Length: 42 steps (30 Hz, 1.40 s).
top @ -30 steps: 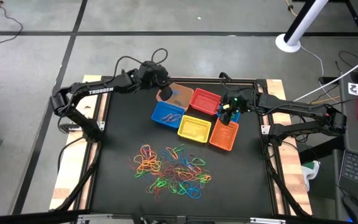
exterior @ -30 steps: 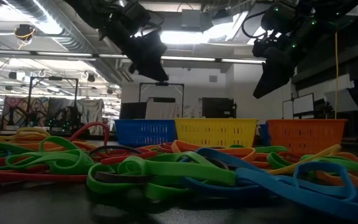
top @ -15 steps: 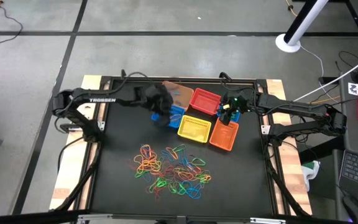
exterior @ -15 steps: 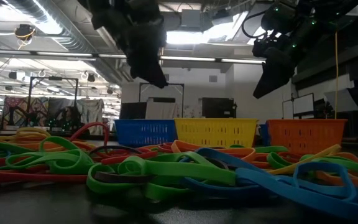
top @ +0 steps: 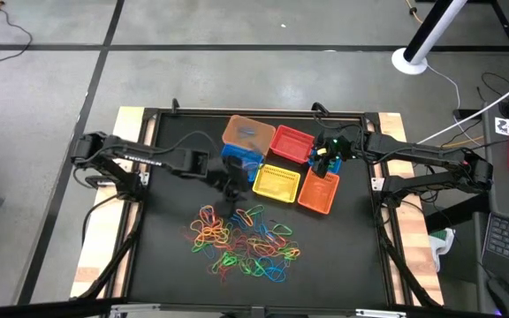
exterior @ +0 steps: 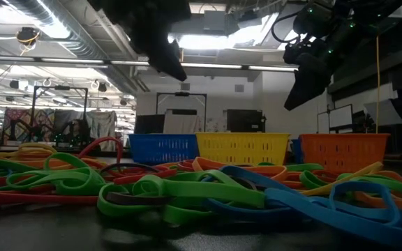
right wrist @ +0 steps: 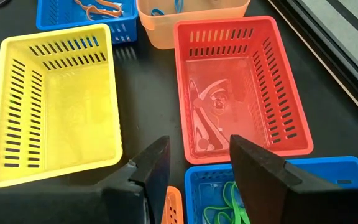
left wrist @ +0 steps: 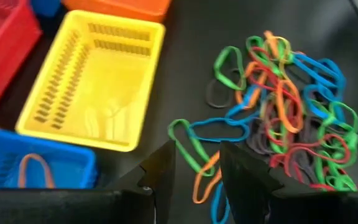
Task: Sort rubber bands into baskets
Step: Put the orange rubber band into the left blue basket
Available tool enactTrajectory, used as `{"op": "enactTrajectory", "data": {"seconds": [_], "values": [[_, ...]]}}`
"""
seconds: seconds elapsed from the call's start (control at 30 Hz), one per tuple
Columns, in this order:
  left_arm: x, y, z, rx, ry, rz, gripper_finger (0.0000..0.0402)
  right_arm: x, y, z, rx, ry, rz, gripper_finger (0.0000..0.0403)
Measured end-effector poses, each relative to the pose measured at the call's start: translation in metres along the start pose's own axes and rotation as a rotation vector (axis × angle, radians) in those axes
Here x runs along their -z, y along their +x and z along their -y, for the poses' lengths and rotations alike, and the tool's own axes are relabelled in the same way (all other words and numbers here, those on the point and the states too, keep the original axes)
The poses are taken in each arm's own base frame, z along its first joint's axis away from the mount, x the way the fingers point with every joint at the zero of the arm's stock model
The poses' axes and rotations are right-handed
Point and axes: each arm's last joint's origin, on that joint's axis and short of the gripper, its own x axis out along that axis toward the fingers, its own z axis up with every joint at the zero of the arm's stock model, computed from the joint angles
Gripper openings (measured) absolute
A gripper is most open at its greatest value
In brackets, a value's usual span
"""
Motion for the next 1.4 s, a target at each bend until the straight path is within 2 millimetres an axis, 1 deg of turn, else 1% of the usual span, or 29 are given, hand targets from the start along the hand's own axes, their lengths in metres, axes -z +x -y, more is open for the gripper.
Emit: {"op": "enactTrajectory", "data": {"seconds": [0.07, 0.17, 0.3, 0.47, 0.63, 0.83, 1.03, 1.13, 1.33, 1.4], "values": [[0.0, 0.0, 0.005, 0.01, 0.012, -0.001, 0.0122, 0.0, 0.0, 0.0, 0.0, 0.0, 0.0, 0.0168], [0.001, 0.008, 0.011, 0.021, 0.009, -0.021, 0.0122, 0.0, 0.0, 0.0, 0.0, 0.0, 0.001, 0.0168], [0.008, 0.03, 0.015, 0.032, 0.02, -0.088, 0.0122, 0.0, 0.0, 0.0, 0.0, 0.0, 0.001, 0.0168], [0.021, 0.058, 0.011, 0.028, 0.022, -0.181, 0.0122, 0.0, 0.0, 0.0, 0.0, 0.0, 0.001, 0.0168], [0.033, 0.08, 0.01, 0.035, 0.069, -0.256, 0.0122, 0.0, 0.0, 0.0, 0.0, 0.0, 0.001, 0.0168], [0.043, 0.097, 0.009, 0.043, 0.098, -0.313, 0.0122, 0.0, 0.0, 0.0, 0.0, 0.0, 0.001, 0.0168], [0.049, 0.107, 0.008, 0.043, 0.099, -0.344, 0.012, 0.0, 0.0, 0.0, 0.0, 0.0, 0.001, 0.0168], [0.049, 0.108, 0.008, 0.043, 0.101, -0.347, 0.01, 0.0, 0.0, 0.0, 0.0, 0.0, 0.0, 0.0168], [0.049, 0.106, 0.008, 0.046, 0.111, -0.35, 0.0019, 0.0, 0.0, 0.0, 0.0, 0.0, 0.001, 0.0168], [0.048, 0.104, 0.008, 0.045, 0.108, -0.347, 0.0007, 0.0, 0.0, 0.0, 0.0, 0.0, 0.001, 0.0168]]}}
